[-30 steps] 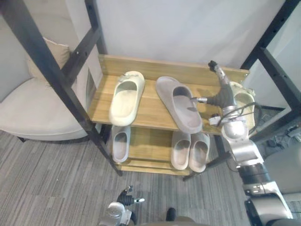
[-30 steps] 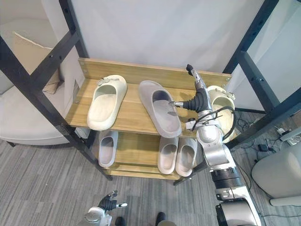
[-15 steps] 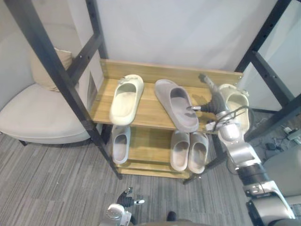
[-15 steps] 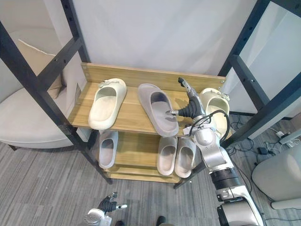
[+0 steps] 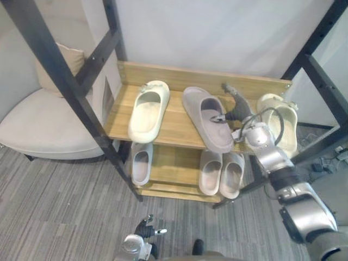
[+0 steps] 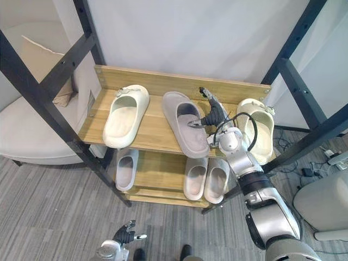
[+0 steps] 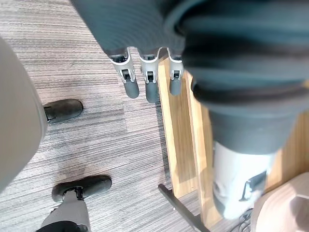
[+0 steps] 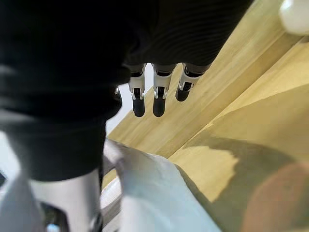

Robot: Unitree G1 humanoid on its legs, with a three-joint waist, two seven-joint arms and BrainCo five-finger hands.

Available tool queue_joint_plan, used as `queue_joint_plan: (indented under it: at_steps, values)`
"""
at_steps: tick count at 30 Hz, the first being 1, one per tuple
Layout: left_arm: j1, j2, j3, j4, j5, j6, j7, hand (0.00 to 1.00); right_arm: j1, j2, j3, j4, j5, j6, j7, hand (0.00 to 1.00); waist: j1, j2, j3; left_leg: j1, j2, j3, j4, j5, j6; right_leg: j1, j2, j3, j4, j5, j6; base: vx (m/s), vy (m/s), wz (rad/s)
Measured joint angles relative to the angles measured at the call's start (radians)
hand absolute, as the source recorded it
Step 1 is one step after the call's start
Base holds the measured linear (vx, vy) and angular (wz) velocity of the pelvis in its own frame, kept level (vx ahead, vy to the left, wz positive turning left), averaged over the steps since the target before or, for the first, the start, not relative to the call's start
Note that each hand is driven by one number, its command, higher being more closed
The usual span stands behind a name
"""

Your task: Organize the slippers on the shoe rack

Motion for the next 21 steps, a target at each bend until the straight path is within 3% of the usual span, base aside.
queue_joint_plan:
  at_steps: [15, 21]
  values:
    - [-0.007, 0.016, 0.000, -0.020, -0.020, -0.013, 0.001, 0.00, -0.115, -0.015, 0.032, 0.082, 0.044, -0.007, 0.014, 1.00, 0.006, -0.014, 0.042, -0.005, 0.000, 0.000, -0.002, 0.001, 0.000, -0.005, 0.000, 0.000, -0.003, 0.002, -0.001, 0.00, 0.000, 0.00]
    - [-0.008, 0.016, 0.001, -0.020, -0.018, -0.015, 0.001, 0.00, 0.013, -0.018, -0.048, -0.070, 0.045, -0.007, 0.007, 1.00, 0.004, -0.015, 0.046, 0.003, 0.001, 0.003, -0.002, 0.001, 0.000, 0.003, 0.000, -0.001, -0.003, 0.002, -0.001, 0.00, -0.001, 0.01]
